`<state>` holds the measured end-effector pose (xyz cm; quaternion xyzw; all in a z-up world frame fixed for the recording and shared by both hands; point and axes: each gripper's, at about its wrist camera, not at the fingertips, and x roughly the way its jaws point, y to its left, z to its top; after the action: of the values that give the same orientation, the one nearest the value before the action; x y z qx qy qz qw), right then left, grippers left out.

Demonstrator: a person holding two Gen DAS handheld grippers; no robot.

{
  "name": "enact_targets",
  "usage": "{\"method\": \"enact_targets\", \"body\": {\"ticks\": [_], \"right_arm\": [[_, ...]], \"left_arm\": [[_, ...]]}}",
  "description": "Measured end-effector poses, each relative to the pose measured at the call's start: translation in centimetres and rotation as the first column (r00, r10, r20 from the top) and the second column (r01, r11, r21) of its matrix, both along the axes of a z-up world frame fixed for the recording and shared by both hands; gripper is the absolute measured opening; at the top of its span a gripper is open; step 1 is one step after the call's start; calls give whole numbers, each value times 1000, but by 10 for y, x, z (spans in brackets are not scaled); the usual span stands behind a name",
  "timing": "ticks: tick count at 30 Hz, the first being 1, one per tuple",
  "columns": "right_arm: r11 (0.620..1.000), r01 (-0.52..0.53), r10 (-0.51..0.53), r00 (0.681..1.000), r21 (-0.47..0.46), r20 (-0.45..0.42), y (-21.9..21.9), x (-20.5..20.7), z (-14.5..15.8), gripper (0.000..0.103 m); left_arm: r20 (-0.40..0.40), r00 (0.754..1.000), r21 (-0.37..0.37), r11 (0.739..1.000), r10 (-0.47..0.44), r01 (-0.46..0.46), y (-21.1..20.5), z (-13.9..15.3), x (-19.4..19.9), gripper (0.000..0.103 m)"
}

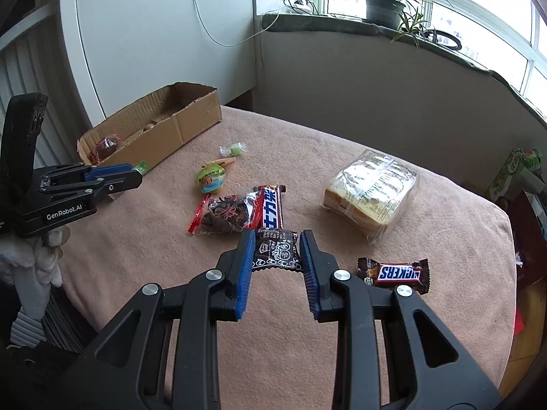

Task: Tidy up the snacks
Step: 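Release the black candy into the box while the left tool drops the light green packet in it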

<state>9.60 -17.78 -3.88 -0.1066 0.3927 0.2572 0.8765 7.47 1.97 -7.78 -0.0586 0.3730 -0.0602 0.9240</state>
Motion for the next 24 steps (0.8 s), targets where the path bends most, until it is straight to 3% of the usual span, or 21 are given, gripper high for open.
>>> {"method": "enact_targets", "body": {"ticks": [9, 24], "right_arm": [[998, -66, 65, 994, 16, 88, 44, 14, 38, 28], [979, -204, 199, 965, 16, 170, 151, 55, 78, 28]], "left_arm": [[55, 996, -2, 997, 71, -71, 38, 20, -9, 20], [58, 984, -13, 985, 171, -171, 91, 16, -9, 20]]}}
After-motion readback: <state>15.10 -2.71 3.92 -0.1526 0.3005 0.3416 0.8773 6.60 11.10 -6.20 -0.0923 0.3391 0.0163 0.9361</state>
